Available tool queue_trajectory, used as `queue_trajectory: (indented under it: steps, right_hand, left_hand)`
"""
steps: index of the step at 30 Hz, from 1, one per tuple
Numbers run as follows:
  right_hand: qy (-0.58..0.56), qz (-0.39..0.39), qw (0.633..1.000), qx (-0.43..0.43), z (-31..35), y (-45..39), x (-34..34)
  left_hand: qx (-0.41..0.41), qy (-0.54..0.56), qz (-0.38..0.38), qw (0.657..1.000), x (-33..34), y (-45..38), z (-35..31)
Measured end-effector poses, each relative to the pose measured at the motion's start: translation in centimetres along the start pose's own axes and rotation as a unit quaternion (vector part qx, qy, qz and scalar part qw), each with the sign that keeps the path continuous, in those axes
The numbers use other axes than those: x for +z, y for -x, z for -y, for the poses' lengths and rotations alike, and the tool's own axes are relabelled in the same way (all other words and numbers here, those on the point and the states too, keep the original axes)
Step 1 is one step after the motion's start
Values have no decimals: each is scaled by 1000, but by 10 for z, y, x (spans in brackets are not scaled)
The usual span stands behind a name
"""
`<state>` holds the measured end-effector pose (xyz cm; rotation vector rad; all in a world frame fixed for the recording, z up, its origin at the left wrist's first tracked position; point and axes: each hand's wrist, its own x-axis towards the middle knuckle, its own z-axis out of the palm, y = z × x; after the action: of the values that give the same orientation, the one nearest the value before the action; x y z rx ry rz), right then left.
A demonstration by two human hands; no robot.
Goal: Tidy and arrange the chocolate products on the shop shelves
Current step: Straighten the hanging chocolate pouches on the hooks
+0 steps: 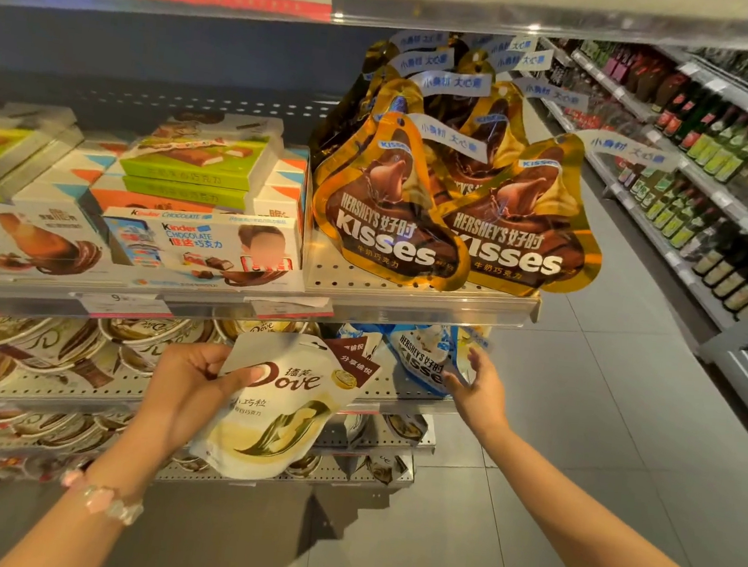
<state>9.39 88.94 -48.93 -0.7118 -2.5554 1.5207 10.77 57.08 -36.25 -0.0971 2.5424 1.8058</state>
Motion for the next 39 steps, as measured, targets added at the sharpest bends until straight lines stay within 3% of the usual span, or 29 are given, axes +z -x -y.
queue_trajectory:
  steps: [6, 8, 10, 13, 17, 21, 24, 30, 34, 39]
  right_hand:
    - [11, -79, 996, -44, 11, 51, 8]
    - [-50, 16, 995, -89, 27, 79, 18]
    - [-122, 170, 972, -106, 49, 93, 28]
    - [-212, 296, 930, -44, 71, 92, 41]
    - [-258, 259, 930, 25, 68, 89, 51]
    - [-299, 233, 924, 41, 49, 86, 37]
    - [-285, 195, 937, 48, 35, 81, 13]
    - [-155, 25, 988, 0, 8, 58, -26]
    - [-94, 29, 995, -6, 0, 40, -37]
    - [-32, 84, 995, -33, 0, 21, -32]
  left_hand:
    - [-11, 25, 11, 1000, -1, 3, -3]
    - [-3, 15, 5, 1000, 1, 5, -4]
    - [-8, 30, 3, 1000, 4, 5, -4]
    - [-37, 103, 12, 994, 8, 5, -2]
    - [-27, 120, 58, 991, 15, 7, 1]
    - [-36, 160, 71, 984, 19, 1, 7]
    - [-27, 172, 56, 983, 23, -3, 13]
    - [-47, 82, 24, 995, 55, -16, 31]
    - [-60, 20, 78, 995, 88, -27, 36]
    - [-78, -9, 25, 997, 116, -42, 43]
